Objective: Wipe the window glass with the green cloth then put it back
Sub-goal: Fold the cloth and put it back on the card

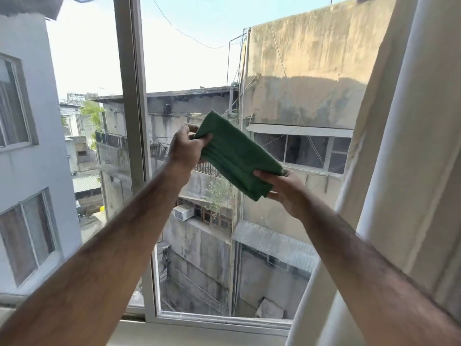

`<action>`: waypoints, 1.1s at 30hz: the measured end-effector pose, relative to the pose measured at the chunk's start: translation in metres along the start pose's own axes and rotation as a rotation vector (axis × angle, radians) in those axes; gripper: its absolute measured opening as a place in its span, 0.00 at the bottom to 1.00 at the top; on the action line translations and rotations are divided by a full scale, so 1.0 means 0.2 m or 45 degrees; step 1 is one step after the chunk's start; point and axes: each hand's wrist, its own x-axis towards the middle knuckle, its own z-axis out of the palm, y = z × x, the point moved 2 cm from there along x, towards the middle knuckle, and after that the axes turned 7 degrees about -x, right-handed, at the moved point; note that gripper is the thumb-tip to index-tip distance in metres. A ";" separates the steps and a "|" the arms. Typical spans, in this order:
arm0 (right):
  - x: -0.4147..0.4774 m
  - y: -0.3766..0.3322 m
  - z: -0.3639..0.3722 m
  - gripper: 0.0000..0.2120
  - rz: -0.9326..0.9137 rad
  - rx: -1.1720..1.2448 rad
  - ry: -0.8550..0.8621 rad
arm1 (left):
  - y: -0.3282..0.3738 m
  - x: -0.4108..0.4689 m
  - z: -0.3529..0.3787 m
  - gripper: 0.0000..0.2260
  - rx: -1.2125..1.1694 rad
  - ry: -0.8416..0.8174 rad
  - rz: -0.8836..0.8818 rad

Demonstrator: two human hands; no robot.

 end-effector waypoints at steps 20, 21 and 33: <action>-0.86 1.48 0.29 0.22 0.698 0.282 0.111 | -1.39 -1.14 -0.56 0.09 -0.127 0.000 -0.955; -0.89 1.57 0.31 0.23 0.740 0.276 0.117 | -1.47 -1.20 -0.58 0.09 -0.109 0.011 -0.987; -1.73 2.92 0.53 0.11 1.345 0.197 0.055 | -2.65 -2.25 -0.91 0.10 0.352 -0.003 -1.233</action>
